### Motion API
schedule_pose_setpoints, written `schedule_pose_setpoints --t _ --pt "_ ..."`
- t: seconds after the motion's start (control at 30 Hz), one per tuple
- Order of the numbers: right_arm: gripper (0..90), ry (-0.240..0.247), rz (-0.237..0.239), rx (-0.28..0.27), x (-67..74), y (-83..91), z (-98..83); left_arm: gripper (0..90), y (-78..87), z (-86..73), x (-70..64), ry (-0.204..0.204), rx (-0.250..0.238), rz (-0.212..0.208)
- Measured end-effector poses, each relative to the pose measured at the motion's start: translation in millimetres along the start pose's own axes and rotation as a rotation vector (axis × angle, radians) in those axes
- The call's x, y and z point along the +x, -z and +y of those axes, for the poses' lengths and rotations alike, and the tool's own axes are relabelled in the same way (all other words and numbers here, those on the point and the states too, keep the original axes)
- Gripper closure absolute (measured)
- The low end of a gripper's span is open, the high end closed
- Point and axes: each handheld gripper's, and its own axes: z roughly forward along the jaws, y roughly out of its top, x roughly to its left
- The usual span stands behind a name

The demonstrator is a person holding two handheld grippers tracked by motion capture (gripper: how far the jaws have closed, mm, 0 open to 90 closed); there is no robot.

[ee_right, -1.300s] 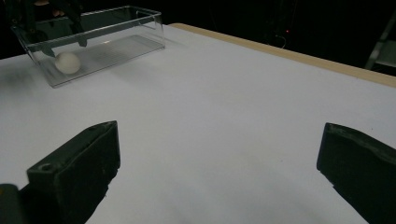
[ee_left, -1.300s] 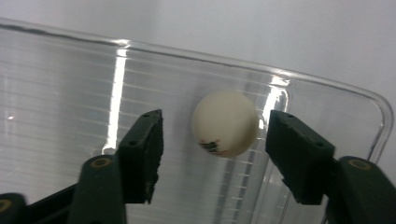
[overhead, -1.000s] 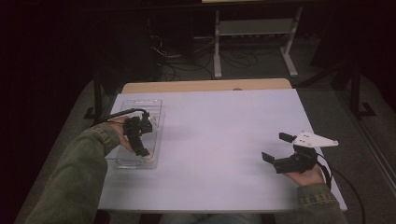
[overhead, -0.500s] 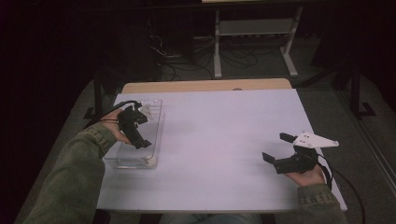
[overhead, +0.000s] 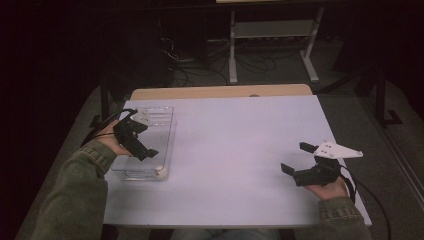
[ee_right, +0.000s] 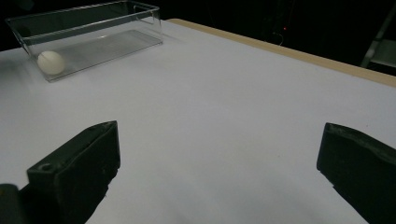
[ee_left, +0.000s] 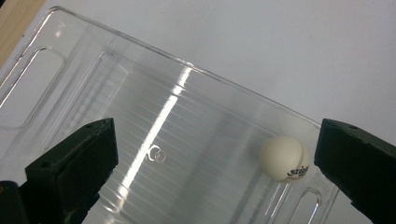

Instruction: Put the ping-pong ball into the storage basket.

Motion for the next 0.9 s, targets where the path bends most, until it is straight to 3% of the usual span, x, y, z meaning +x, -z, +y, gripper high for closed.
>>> schedule_pose_setpoints --t 0.1,0.5,0.63,0.9 --pt "0.0 0.001 -0.001 -0.001 0.5 0.1 0.3 0.0 4.7 -4.4 1.0 0.026 -0.024 0.009" --pt "0.0 -0.008 -0.007 -0.006 -0.8 1.3 -0.9 0.0 12.1 -15.3 1.9 0.062 -0.067 0.040" --pt "0.0 -0.011 -0.007 -0.007 -1.1 1.5 -1.1 0.0 16.6 -18.9 1.3 0.080 -0.120 0.018" --pt "0.0 -0.012 -0.009 -0.006 -0.9 1.4 -1.1 0.0 25.7 -25.1 -4.3 0.088 -0.191 0.037"
